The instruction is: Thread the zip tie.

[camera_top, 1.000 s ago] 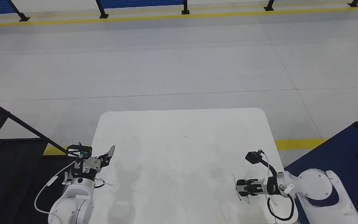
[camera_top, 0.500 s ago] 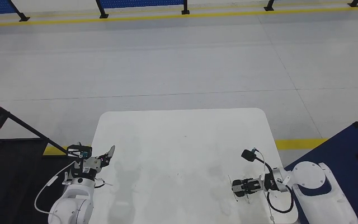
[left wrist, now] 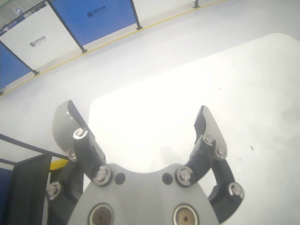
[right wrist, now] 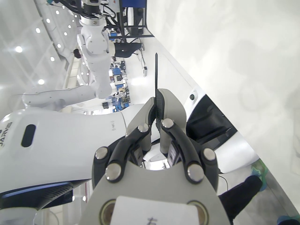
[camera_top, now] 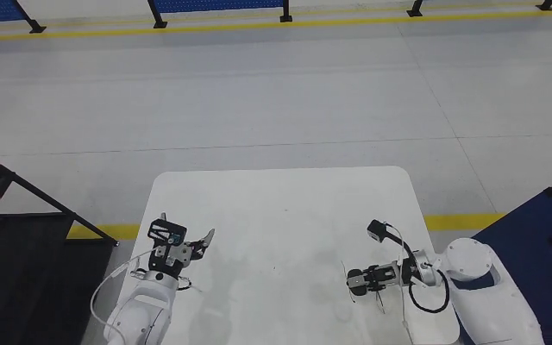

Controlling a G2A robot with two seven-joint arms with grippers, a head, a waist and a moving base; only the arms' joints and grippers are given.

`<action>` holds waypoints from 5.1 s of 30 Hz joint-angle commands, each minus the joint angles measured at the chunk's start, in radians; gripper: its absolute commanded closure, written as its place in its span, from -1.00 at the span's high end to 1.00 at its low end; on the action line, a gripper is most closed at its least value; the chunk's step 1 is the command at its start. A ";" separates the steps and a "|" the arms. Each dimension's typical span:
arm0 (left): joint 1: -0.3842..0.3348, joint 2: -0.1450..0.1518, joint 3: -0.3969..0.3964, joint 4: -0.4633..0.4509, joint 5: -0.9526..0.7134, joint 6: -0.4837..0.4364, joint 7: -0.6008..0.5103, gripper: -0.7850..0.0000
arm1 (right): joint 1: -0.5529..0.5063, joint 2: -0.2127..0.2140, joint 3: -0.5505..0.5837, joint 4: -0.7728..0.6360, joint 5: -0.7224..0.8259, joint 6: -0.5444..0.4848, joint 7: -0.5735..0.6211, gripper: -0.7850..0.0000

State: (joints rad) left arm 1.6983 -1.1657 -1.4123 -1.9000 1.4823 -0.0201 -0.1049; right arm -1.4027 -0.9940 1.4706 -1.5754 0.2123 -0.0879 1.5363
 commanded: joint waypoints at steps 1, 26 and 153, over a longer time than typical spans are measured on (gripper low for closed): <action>-0.009 -0.004 0.034 -0.001 0.018 0.009 -0.017 1.00 | 0.026 0.004 -0.027 0.029 0.044 0.007 0.000 -1.00; -0.026 -0.008 0.137 0.006 0.124 -0.110 0.118 1.00 | 0.141 -0.003 -0.168 0.202 0.525 0.170 0.000 -1.00; -0.347 -0.108 0.579 0.220 0.385 -0.020 0.399 -0.28 | 0.118 -0.082 -0.505 0.283 1.827 0.899 -0.532 -1.00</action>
State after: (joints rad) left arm 1.3511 -1.2737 -0.8331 -1.6813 1.8665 -0.0411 0.2949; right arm -1.2842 -1.0762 0.9658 -1.2925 2.0394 0.8108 1.0045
